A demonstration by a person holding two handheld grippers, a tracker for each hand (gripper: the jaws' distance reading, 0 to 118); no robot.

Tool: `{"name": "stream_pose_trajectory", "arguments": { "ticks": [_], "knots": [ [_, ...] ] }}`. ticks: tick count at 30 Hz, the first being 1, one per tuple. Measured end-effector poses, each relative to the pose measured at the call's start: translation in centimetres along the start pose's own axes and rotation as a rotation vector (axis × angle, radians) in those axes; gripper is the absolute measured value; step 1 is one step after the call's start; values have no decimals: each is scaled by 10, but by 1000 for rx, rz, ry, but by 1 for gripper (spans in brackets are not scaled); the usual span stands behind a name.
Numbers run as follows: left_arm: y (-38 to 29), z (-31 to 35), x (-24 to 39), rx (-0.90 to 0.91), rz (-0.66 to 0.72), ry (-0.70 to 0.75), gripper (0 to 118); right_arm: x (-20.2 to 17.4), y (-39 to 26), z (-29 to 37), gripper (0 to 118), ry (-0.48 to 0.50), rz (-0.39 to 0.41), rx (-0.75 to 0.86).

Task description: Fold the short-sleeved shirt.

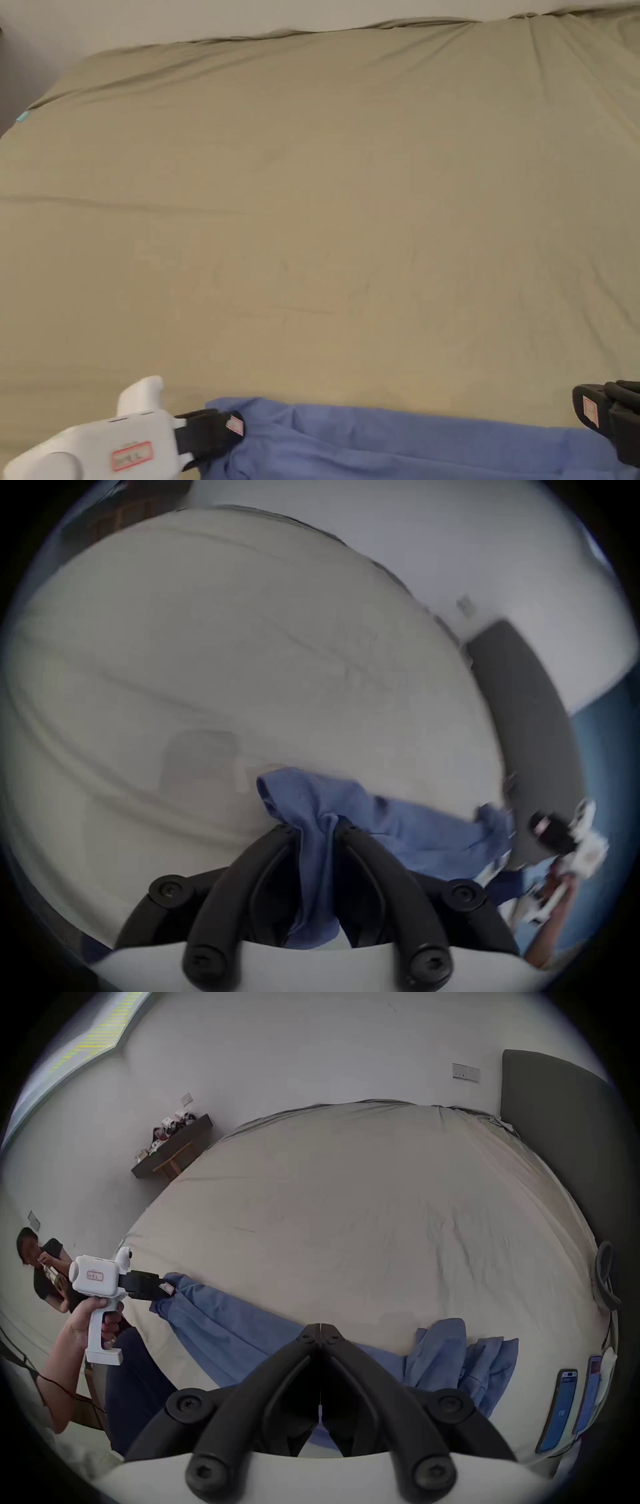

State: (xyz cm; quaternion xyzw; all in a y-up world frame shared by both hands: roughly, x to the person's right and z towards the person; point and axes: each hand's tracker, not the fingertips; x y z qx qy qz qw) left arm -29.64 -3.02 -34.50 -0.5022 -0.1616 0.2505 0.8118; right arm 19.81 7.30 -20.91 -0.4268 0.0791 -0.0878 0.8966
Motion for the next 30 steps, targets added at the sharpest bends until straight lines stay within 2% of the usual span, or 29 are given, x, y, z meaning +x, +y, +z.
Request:
{"name": "stream_pose_trajectory", "arguments": {
  "ticks": [3, 7, 10, 17, 20, 22, 24, 27, 30],
  "knots": [
    [16, 25, -4, 57, 85, -77, 15, 4, 1, 2, 2, 10, -36, 13],
    [35, 41, 7, 110, 35, -49, 14, 7, 3, 4, 2, -1, -48, 30],
    [45, 49, 12, 135, 48, -43, 14, 7, 7, 6, 2, -12, -43, 38],
    [70, 86, -23, 208, 80, 168, 14, 4, 15, 13, 2, -40, -25, 70],
    [66, 97, -5, 196, -11, 254, 14, 2, 17, 10, 2, -38, -21, 67],
    [57, 98, 23, 196, -34, 213, 14, 0, 19, 7, 2, -31, -23, 61],
    [44, 89, 59, 161, -10, 38, 14, -4, 20, 4, 2, -24, -23, 54],
    [17, 53, 118, 65, -84, -102, 14, -11, 22, 3, 2, -19, -10, 47],
    [-15, -6, 152, -60, -221, -79, 14, -13, 22, 5, 2, -16, 0, 50]
  ]
}}
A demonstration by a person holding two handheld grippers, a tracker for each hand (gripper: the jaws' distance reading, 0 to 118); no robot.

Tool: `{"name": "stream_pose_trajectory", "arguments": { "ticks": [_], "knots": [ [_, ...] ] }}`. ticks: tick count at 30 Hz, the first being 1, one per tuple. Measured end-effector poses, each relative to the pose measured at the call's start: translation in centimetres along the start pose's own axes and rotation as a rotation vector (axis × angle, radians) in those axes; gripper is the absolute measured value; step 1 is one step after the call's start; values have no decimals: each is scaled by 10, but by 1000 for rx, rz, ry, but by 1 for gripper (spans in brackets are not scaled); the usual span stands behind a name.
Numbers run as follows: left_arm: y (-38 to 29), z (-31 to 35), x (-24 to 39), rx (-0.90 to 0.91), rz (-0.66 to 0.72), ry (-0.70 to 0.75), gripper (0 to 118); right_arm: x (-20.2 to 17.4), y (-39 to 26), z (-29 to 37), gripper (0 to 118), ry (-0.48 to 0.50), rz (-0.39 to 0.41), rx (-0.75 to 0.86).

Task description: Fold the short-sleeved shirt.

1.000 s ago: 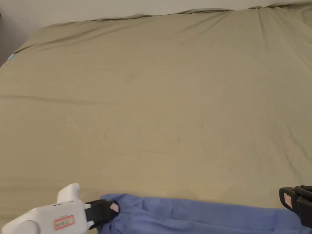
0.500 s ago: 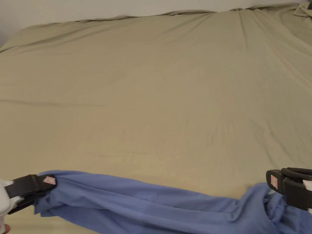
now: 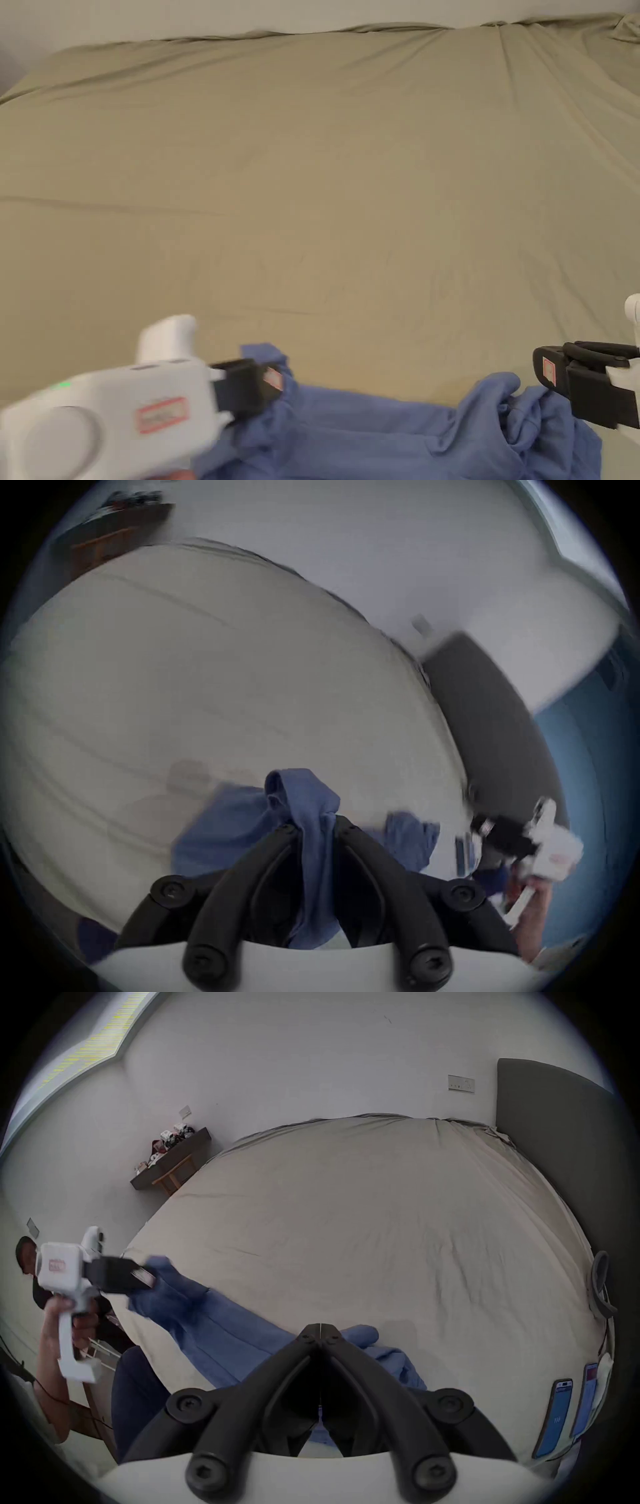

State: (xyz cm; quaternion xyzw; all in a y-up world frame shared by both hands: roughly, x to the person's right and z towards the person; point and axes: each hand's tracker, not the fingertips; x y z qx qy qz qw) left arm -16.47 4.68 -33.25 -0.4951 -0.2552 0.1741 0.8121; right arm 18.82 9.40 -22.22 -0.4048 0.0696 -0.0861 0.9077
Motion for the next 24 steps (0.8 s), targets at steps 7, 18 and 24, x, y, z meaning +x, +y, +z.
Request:
{"name": "stream_pose_trajectory", "arguments": {
  "ticks": [7, 18, 24],
  "knots": [
    [-38, -97, -27, -83, -28, 173, 58, 8, -8, 4, 2, -8, -5, -17],
    [-13, -5, -23, 151, -215, 393, 26, 19, -17, -4, 2, 0, -63, -35],
    [-49, -76, -21, -64, -275, 329, 9, 13, -17, -1, 2, 17, -40, -36]
  ]
}}
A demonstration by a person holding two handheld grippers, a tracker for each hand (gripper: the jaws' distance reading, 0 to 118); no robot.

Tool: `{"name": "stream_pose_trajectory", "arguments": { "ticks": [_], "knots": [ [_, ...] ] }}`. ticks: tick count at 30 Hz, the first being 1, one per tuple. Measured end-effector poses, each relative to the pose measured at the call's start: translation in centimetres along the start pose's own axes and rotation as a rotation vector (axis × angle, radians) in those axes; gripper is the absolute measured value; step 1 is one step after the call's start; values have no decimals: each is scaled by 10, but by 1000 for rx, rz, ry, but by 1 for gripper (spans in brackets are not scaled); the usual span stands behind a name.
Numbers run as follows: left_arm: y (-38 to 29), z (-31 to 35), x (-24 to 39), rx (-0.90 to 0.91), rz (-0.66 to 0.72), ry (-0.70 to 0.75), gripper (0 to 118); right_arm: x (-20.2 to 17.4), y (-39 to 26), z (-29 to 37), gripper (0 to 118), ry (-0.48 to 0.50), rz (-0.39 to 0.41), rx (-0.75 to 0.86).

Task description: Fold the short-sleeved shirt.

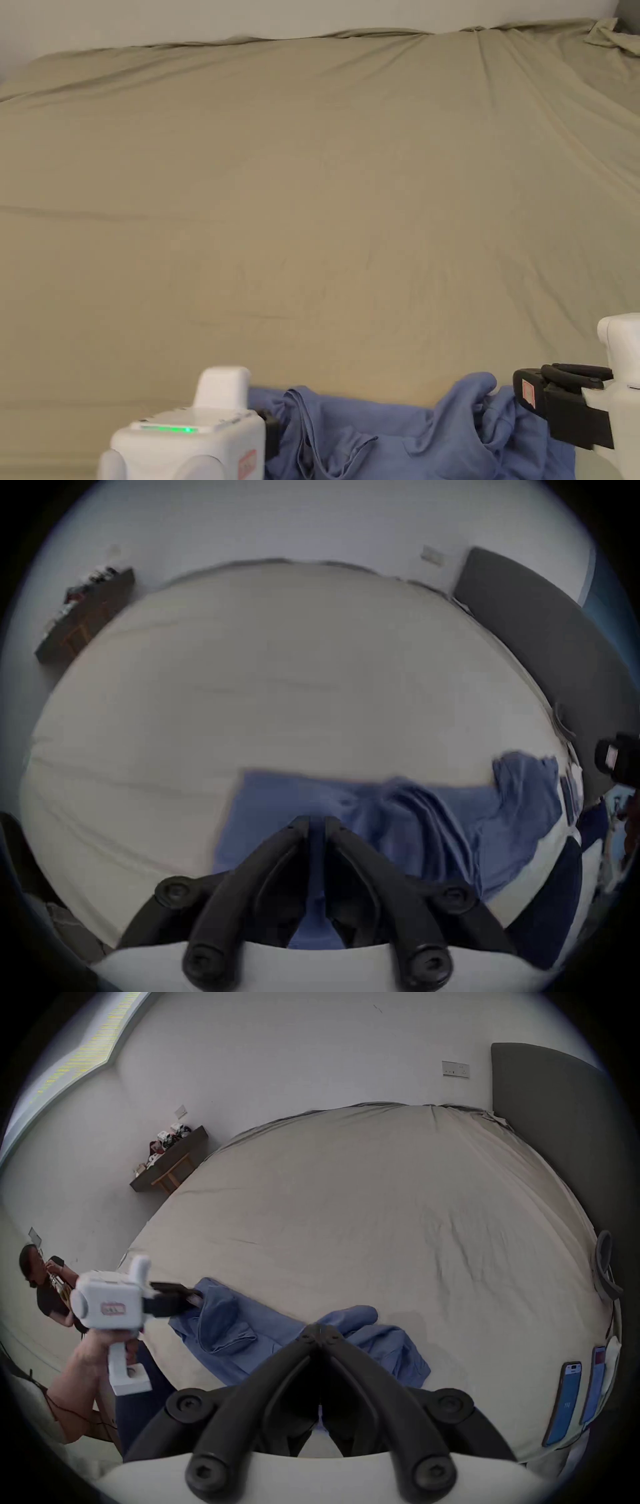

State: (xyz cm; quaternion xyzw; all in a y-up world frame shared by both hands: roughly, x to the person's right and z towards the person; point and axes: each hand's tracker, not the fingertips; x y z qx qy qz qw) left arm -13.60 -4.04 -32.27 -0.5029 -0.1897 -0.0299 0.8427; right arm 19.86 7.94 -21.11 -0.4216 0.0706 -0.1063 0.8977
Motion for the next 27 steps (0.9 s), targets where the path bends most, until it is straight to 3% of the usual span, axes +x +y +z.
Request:
{"name": "stream_pose_trajectory", "arguments": {
  "ticks": [4, 8, 12, 14, 16, 20, 23, 24, 25, 26, 27],
  "knots": [
    [-16, 2, 48, 48, -140, 61, 9, 1, -1, 3, 2, -3, 8, -2],
    [-24, 18, 85, 85, -154, -43, 9, 1, -1, 3, 2, -12, 5, -7],
    [-34, -11, 111, -57, -207, -143, 9, -3, -1, 2, 2, 2, 10, -11],
    [-37, -12, 118, -5, -208, -111, 9, -8, -2, 2, 2, 7, 18, -12],
    [-28, -5, 119, -27, -229, -182, 9, -10, -1, 3, 2, 11, 27, -8],
    [-9, 34, 85, 11, -45, -439, 9, -8, 1, 8, 2, 32, 35, 3],
    [8, 66, 22, 88, 87, -581, 9, -4, 4, 10, 2, 39, 36, 16],
    [13, 72, -4, 90, 136, -609, 32, -2, 5, 10, 2, 47, 32, 24],
    [16, 73, -25, 90, 164, -599, 88, -1, 6, 11, 2, 58, 28, 30],
    [20, 72, -48, 79, 170, -551, 118, 0, 7, 11, 2, 71, 23, 34],
    [20, 66, -66, 38, 161, -479, 118, 0, 8, 10, 2, 79, 20, 37]
  ]
}}
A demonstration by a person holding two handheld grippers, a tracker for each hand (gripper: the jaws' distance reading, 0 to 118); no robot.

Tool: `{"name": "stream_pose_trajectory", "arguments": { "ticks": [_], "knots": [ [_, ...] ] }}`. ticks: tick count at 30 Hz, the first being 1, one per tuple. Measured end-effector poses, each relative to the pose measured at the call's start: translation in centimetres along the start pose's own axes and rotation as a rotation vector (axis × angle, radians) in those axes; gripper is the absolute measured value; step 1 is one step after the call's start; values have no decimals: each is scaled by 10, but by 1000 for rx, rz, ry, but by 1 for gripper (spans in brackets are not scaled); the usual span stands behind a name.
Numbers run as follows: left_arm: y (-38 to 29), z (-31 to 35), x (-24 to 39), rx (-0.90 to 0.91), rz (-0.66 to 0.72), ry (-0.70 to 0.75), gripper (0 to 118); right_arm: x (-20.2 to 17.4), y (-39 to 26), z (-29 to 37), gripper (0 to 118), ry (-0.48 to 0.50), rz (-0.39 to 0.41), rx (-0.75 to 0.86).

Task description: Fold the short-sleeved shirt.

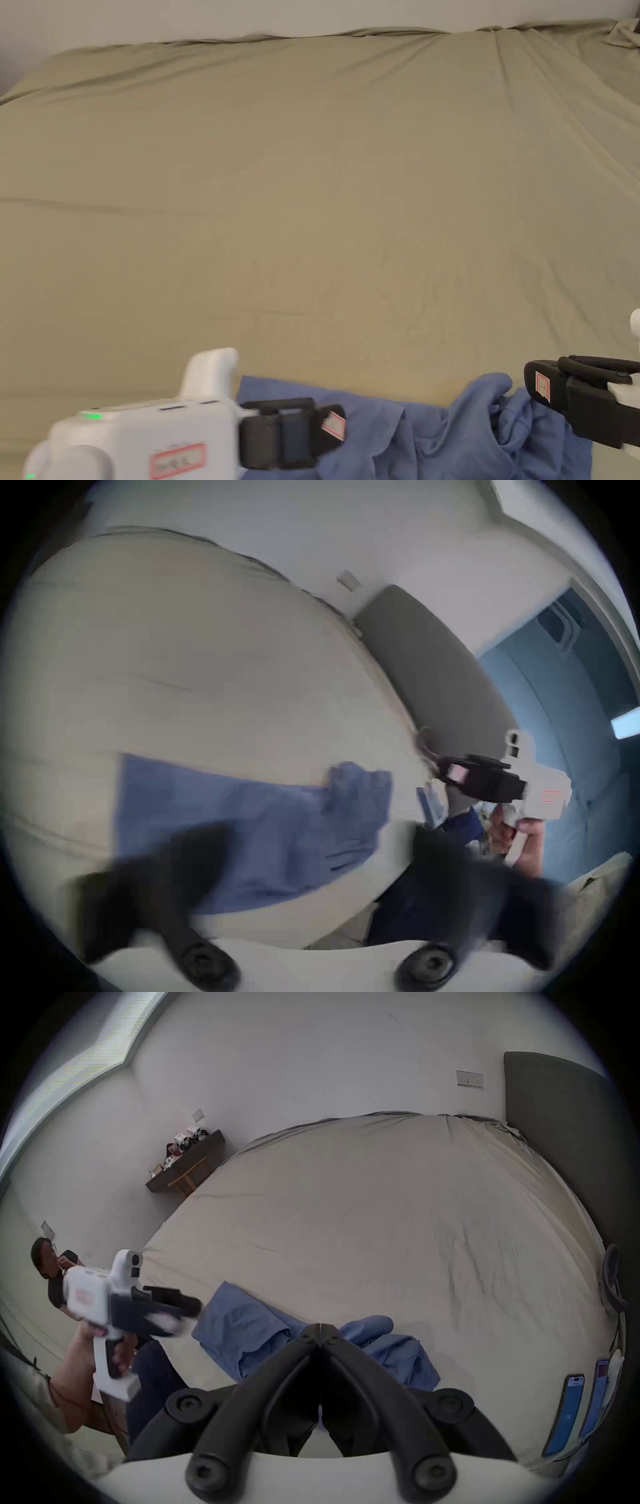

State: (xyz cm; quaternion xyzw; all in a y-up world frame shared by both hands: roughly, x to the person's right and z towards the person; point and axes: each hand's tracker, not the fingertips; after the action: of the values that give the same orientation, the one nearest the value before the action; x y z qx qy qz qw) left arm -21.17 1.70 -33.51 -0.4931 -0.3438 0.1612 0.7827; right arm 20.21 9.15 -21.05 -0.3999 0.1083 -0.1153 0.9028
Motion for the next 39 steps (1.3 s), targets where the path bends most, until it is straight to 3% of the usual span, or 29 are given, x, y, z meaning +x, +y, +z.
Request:
{"name": "stream_pose_trajectory", "arguments": {
  "ticks": [1, 7, 8, 9, 12, 13, 15, 17, 22, 27, 33, 36, 39],
  "knots": [
    [7, 8, -14, 61, -1, 36, 118, 0, 0, -1, 2, 8, -1, 2],
    [6, -22, -80, -119, 109, 124, 118, -13, 1, -3, 2, 37, 23, -1],
    [5, -31, -84, -123, 108, 106, 111, -15, 1, -4, 2, 39, 29, -4],
    [5, -40, -84, -127, 110, 90, 88, -17, 2, -4, 2, 42, 33, -7],
    [0, -50, -80, -49, 164, 40, 63, -18, 2, -6, 2, 44, 41, -12],
    [1, -54, -78, -49, 179, 5, 44, -18, 3, -7, 2, 45, 42, -14],
    [-7, -60, -70, -48, 192, -66, 30, -20, 3, -7, 2, 48, 41, -18],
    [-9, -63, -70, -55, 200, -42, 17, -21, 4, -8, 2, 50, 44, -21],
    [-11, -22, -80, 59, 324, -55, 14, -21, 5, -3, 2, 41, 45, -9],
    [-10, 39, -73, 134, 341, -17, 13, -14, 3, -2, 2, 24, 26, -7],
    [8, 93, -88, 191, 276, 202, 13, -17, 3, -3, 2, 17, 13, -5],
    [12, 97, -86, 189, 263, 383, 13, -21, 2, -5, 2, 6, 34, -16],
    [12, 82, -54, 170, 305, 311, 13, -22, 0, -10, 2, -7, 38, -29]
  ]
}}
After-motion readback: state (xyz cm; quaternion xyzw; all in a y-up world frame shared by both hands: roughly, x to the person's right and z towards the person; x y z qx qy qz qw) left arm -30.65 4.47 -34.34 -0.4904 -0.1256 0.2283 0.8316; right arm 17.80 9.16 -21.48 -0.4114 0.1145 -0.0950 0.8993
